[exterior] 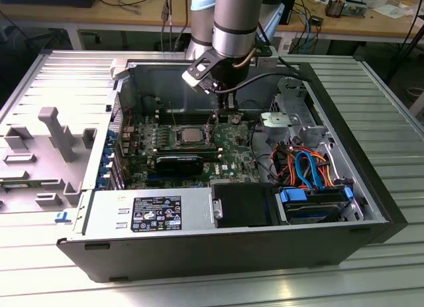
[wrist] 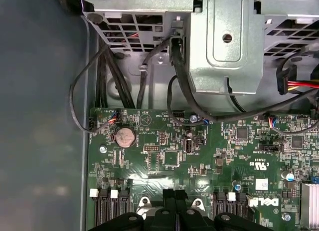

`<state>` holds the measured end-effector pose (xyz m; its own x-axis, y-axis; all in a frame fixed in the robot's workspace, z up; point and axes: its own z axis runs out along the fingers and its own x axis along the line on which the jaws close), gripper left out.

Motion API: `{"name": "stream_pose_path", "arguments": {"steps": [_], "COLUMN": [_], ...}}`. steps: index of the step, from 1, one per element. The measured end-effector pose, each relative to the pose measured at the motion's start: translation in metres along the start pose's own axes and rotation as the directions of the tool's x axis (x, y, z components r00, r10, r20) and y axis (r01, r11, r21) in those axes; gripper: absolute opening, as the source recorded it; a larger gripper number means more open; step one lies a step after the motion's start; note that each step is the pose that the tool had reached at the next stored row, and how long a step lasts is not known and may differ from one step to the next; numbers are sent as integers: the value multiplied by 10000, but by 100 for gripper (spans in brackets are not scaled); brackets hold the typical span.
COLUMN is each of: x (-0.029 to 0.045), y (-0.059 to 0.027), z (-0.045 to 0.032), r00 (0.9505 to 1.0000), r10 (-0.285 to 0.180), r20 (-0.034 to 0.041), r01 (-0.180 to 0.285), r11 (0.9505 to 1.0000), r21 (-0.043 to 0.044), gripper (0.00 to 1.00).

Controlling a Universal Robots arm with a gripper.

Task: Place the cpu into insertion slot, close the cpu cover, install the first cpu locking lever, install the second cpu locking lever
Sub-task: 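Close the cpu cover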

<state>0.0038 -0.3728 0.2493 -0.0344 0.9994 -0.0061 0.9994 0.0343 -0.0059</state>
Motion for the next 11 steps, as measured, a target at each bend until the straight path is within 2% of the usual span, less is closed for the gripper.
{"name": "stream_pose_path", "arguments": {"steps": [5,9,10,11], "x": [4,6,6,6], "y": [-113,-143,-143,-144], "z": [10,17,21,26], "r00": [10000,10000,10000,10000], "r10": [-2,-4,-5,-5], "r20": [-3,-5,-9,-10], "r01": [2,4,5,5], "r11": [10000,10000,10000,9998], "r21": [-1,4,46,174], "gripper": [11,11,11,11]}}
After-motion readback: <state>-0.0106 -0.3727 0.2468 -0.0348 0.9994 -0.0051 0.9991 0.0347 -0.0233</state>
